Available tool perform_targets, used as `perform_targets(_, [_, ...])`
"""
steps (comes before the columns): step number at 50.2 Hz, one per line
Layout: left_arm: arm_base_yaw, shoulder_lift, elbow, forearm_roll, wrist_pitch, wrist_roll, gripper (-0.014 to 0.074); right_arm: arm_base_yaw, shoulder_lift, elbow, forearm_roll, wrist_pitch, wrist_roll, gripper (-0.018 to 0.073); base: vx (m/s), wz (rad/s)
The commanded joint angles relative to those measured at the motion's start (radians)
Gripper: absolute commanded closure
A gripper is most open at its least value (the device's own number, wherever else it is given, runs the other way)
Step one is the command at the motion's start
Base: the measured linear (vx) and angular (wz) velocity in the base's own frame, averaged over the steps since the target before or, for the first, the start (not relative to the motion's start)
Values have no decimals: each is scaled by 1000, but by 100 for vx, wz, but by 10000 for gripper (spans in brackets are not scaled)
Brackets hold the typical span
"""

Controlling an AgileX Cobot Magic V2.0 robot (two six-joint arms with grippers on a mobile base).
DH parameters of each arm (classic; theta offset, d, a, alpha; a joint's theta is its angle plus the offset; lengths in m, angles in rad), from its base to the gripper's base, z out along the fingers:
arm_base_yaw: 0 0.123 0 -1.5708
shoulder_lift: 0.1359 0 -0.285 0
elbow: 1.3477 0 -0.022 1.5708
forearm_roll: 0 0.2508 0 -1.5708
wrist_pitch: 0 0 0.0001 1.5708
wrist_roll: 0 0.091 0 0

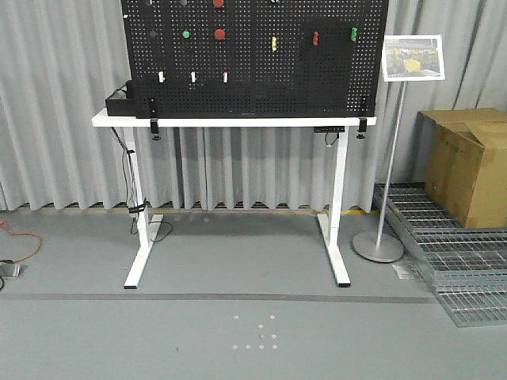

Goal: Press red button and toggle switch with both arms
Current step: 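Drive the base forward toward the black pegboard on the table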

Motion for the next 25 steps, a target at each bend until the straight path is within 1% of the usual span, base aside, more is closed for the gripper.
perform_targets(1, [-2,-17,35,-5,-77,-8,595,-4,-16,12,-11,-79,-4,562,0,0])
perform_targets(25, [-2,-17,35,-5,-77,-8,595,-4,-16,12,-11,-79,-4,562,0,0])
